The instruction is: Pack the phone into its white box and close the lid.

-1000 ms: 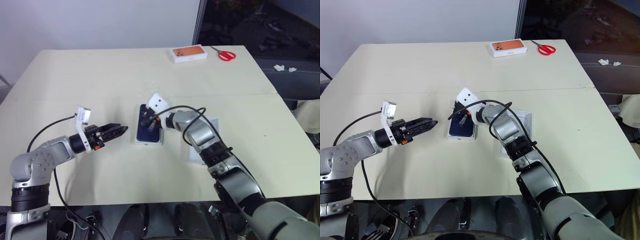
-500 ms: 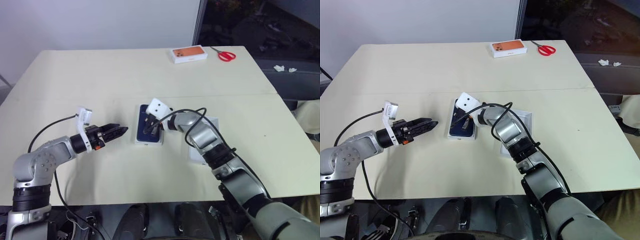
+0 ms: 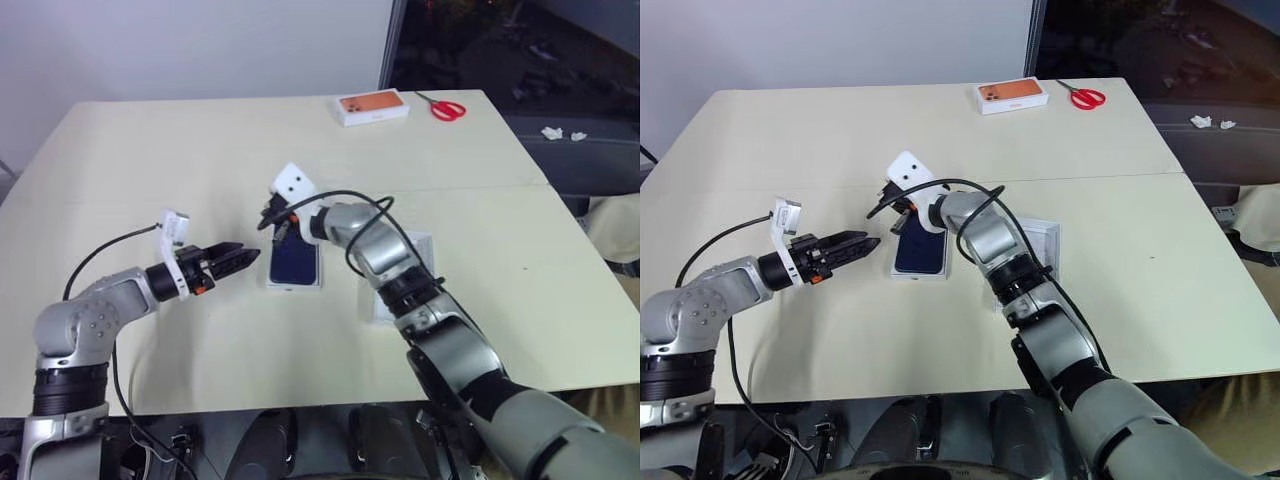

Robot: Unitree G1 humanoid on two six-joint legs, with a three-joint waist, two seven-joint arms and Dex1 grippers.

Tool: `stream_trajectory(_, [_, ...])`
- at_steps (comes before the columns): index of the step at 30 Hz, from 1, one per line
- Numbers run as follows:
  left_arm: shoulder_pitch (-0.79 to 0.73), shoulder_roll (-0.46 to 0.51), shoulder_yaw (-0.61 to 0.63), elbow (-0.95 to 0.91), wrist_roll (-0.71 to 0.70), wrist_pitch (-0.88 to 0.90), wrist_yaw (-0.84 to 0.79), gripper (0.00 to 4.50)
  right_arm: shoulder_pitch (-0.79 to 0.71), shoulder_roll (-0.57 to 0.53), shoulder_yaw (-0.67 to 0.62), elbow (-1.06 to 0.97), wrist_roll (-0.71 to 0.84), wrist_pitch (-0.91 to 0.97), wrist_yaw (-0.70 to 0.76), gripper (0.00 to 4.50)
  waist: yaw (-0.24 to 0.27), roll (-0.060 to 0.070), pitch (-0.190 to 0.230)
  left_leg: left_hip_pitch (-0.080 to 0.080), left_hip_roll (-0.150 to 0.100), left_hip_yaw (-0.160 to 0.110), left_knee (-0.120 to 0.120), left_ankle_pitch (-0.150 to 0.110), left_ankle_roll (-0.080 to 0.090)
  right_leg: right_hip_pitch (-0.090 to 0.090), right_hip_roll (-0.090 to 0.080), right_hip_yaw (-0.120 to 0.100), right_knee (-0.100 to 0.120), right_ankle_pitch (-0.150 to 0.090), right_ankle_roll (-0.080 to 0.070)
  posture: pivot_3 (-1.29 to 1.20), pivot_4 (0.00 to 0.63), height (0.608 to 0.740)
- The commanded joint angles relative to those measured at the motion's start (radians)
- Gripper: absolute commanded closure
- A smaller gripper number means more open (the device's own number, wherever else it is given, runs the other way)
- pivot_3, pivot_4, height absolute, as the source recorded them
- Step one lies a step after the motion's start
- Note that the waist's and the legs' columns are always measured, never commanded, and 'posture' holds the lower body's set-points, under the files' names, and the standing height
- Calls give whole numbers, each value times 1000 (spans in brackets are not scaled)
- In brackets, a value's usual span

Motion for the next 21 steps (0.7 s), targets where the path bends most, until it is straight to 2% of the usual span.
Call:
stream_trajectory(1, [-7, 1, 10, -32, -15, -3, 4, 884, -48, 8, 33, 101, -66, -98, -52, 4440, -2, 0, 0, 0, 0, 0, 0, 0, 0, 0, 0, 0, 0, 0, 0, 0, 150, 740])
stream_trajectory(5, [-4, -1, 18, -41, -25, 12, 17, 884, -45, 3, 64, 191, -116, -139, -63, 4440, -3, 0, 0, 0, 0, 0, 0, 0, -1, 0, 0, 0, 0, 0, 0, 0, 150, 740])
stream_trajectory(10, [-3, 0, 21, -47, -25, 7, 22, 884, -9, -19, 86, 204, -154, -145, -44, 4440, -4, 0, 0, 0, 0, 0, 0, 0, -1, 0, 0, 0, 0, 0, 0, 0, 150, 740])
stream_trajectory(21, [-18, -1, 10, -32, -19, 6, 17, 884, 15, -20, -47, -22, -11, 7, 46, 4440, -3, 0, 0, 0, 0, 0, 0, 0, 0, 0, 0, 0, 1, 0, 0, 0, 150, 740])
